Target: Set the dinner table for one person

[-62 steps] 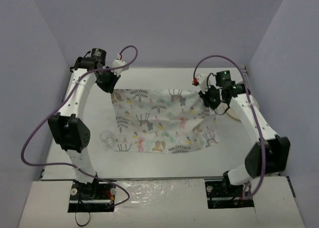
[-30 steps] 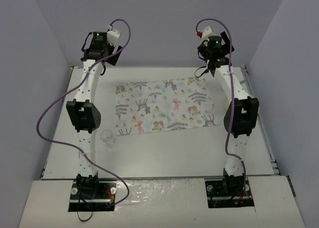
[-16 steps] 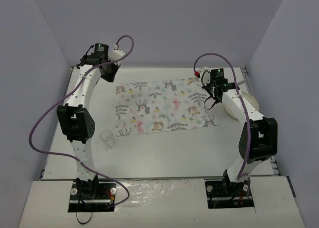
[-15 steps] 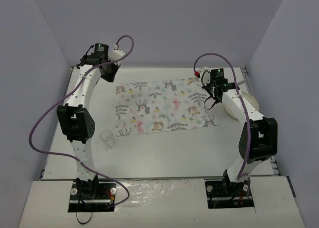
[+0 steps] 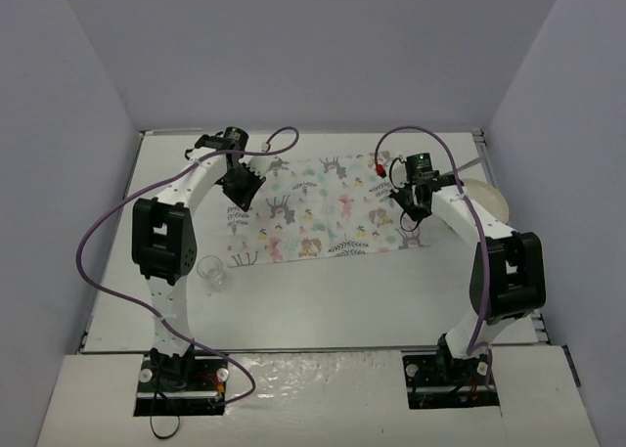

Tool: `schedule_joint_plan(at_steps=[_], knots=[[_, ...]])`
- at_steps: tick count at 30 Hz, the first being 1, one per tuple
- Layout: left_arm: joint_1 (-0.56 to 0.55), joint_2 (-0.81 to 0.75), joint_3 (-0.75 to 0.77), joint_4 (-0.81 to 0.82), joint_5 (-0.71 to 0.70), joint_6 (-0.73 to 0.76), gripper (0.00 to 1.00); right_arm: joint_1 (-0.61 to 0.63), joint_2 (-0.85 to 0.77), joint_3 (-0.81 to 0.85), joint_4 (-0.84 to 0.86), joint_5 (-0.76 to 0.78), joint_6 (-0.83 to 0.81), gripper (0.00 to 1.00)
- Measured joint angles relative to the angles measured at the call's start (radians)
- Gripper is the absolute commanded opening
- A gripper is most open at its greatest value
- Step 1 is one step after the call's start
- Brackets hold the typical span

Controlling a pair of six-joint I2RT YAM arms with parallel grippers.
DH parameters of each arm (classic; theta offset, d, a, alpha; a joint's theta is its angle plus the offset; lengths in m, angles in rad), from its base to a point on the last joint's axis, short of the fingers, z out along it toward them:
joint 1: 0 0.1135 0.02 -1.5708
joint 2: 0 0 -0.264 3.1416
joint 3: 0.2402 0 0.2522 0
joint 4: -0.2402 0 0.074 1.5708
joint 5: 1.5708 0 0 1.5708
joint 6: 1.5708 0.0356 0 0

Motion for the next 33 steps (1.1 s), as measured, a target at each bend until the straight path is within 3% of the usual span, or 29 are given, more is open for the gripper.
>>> schedule_joint_plan(at_steps=[9, 15, 30, 32, 33], knots=[[0.004, 0.149, 0.023, -0.011, -0.043, 0.004, 0.00, 0.026, -0.042, -0.083, -0.025, -0.039, 0.037, 0.00], [0.027, 0.284, 0.177, -0.093, -0.079, -0.007, 0.00, 0.092, -0.088, -0.097, -0.034, -0.039, 0.072, 0.00], [0.140, 0.266, 0.136, -0.097, -0.121, 0.015, 0.00, 0.135, -0.129, -0.129, -0.036, -0.047, 0.104, 0.03], [0.143, 0.258, 0.123, -0.091, -0.120, 0.021, 0.11, 0.138, -0.124, -0.129, -0.036, -0.049, 0.106, 0.14], [0.144, 0.253, 0.116, -0.086, -0.119, 0.023, 0.22, 0.139, -0.123, -0.129, -0.036, -0.050, 0.107, 0.24]])
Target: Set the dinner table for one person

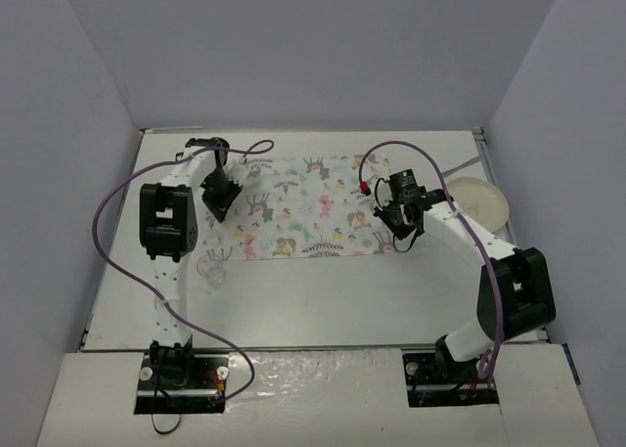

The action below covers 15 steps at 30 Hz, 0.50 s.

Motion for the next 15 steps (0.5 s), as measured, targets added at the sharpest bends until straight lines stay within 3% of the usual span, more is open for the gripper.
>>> schedule_joint_plan(at_steps=[4, 5, 6, 7, 8, 10, 12, 15], knots=[[0.000, -0.028, -0.039, 0.024, 0.012, -0.003, 0.61, 0.005, 0.000, 0.000, 0.001, 0.012, -0.002, 0.51], [0.000, -0.036, -0.046, 0.030, 0.016, -0.008, 0.65, 0.005, 0.000, 0.000, 0.002, 0.032, -0.003, 0.42], [0.000, -0.043, -0.052, 0.045, 0.019, -0.015, 0.68, 0.002, -0.003, 0.000, 0.004, 0.051, -0.007, 0.29], [0.001, -0.050, -0.058, 0.062, 0.021, -0.022, 0.70, -0.001, -0.008, 0.000, 0.005, 0.069, -0.011, 0.26], [0.002, -0.060, -0.071, 0.089, 0.024, -0.029, 0.73, -0.009, -0.014, 0.001, 0.005, 0.084, -0.013, 0.32], [0.004, -0.098, -0.122, 0.157, 0.029, -0.046, 0.75, -0.046, -0.035, 0.010, 0.004, 0.102, -0.011, 0.54], [0.006, -0.154, -0.180, 0.206, 0.034, -0.067, 0.76, -0.107, -0.060, 0.031, 0.009, 0.118, -0.002, 0.50], [0.009, -0.262, -0.245, 0.260, 0.044, -0.101, 0.79, -0.213, -0.085, 0.069, 0.022, 0.149, 0.023, 0.57]])
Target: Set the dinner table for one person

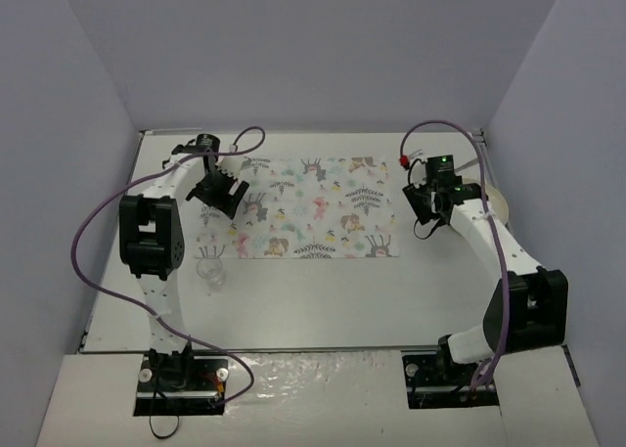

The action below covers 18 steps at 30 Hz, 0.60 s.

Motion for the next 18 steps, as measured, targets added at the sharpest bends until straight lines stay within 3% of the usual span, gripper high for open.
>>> schedule_joint_plan(at_steps=[2, 5, 10, 18], knots=[[0.002, -0.072, -0.010, 0.024, 0.010, -0.019, 0.80, -0.086, -0.004, 0.019, 0.013, 0.011, 0.024, 0.56], [0.006, -0.168, -0.012, 0.067, 0.018, -0.041, 0.80, -0.228, -0.006, 0.026, 0.023, 0.001, 0.070, 0.66], [0.022, -0.248, -0.012, 0.092, 0.019, -0.052, 0.80, -0.440, 0.008, 0.030, 0.019, -0.056, 0.152, 0.66], [0.121, -0.283, -0.153, 0.092, 0.045, -0.032, 0.80, -0.594, 0.191, 0.058, 0.023, -0.173, 0.205, 0.69]])
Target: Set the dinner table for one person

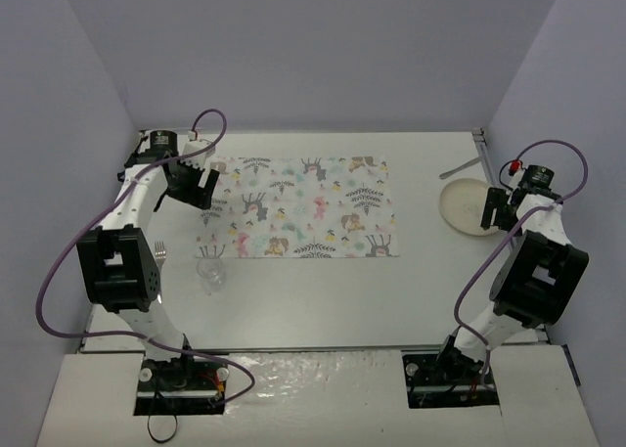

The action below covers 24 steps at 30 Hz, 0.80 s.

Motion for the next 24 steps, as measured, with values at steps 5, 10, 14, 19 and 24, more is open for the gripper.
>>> schedule_joint_plan(at_steps=[5, 10, 14, 19, 24], knots=[[0.075, -0.042, -0.099, -0.005, 0.013, 0.029, 0.80, -0.071, 0.090, 0.014, -0.003, -0.050, 0.004, 0.69], [0.111, -0.066, -0.116, -0.007, 0.033, 0.056, 0.80, -0.093, 0.212, 0.095, 0.006, -0.078, 0.011, 0.68], [0.114, -0.076, -0.132, -0.001, 0.050, 0.062, 0.80, -0.091, 0.308, 0.145, 0.012, -0.100, 0.011, 0.66], [0.115, -0.084, -0.163, 0.000, 0.057, 0.062, 0.80, -0.091, 0.391, 0.224, 0.010, -0.168, 0.016, 0.52], [0.118, -0.084, -0.169, 0.001, 0.058, 0.062, 0.80, -0.096, 0.433, 0.289, 0.040, -0.202, 0.009, 0.00]])
